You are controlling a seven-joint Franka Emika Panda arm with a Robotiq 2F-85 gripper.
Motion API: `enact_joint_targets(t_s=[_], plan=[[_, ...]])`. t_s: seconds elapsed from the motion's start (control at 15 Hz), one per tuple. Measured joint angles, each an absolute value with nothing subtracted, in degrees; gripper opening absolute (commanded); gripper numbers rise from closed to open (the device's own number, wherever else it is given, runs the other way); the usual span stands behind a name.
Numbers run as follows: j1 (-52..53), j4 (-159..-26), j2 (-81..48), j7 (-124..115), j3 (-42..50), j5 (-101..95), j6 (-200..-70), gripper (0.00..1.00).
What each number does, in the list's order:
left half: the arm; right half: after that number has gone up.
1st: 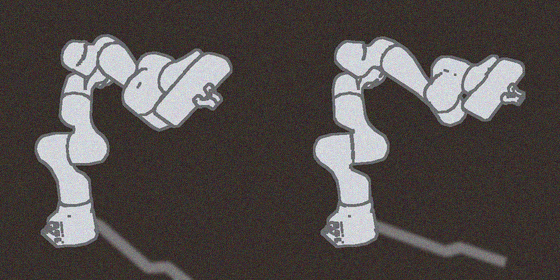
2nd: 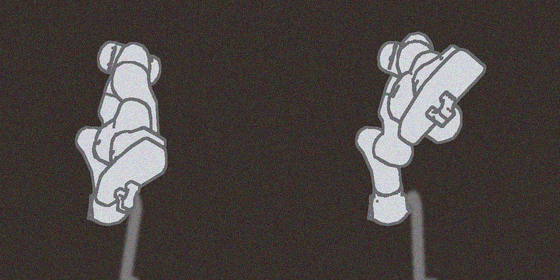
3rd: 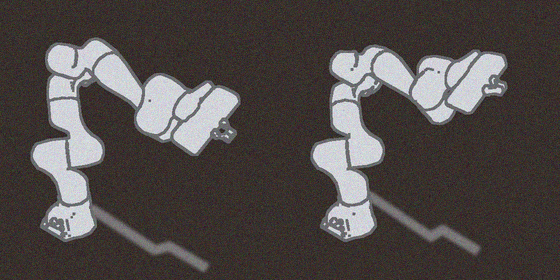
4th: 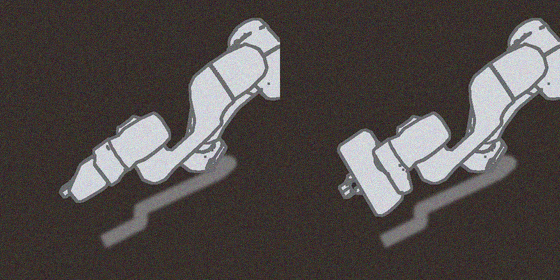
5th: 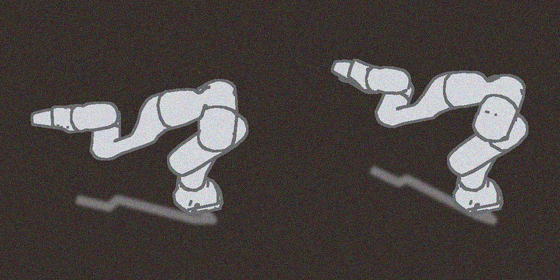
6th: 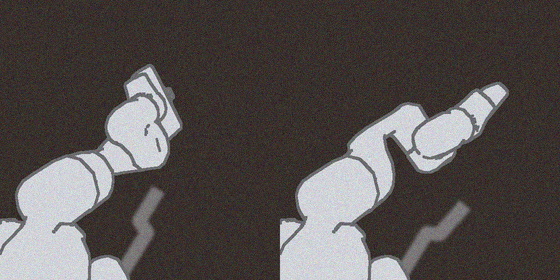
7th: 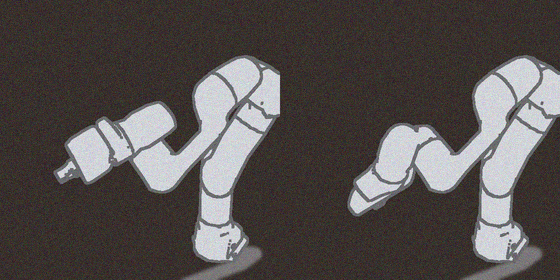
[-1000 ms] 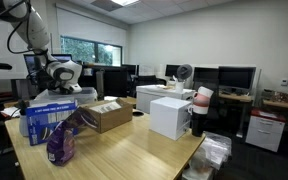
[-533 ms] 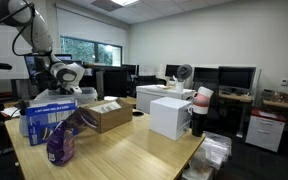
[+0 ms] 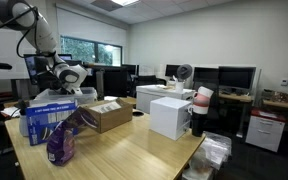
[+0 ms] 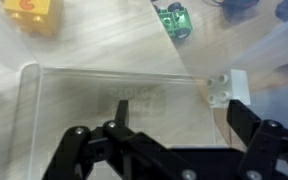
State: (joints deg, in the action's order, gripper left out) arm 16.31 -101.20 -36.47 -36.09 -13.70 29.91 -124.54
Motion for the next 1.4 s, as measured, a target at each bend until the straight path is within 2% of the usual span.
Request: enact_joint_targets(t_s=[1.4], plan=[[12.89, -98.21, -38.14, -31.58, -13.41, 38.42, -116.94, 1.00]])
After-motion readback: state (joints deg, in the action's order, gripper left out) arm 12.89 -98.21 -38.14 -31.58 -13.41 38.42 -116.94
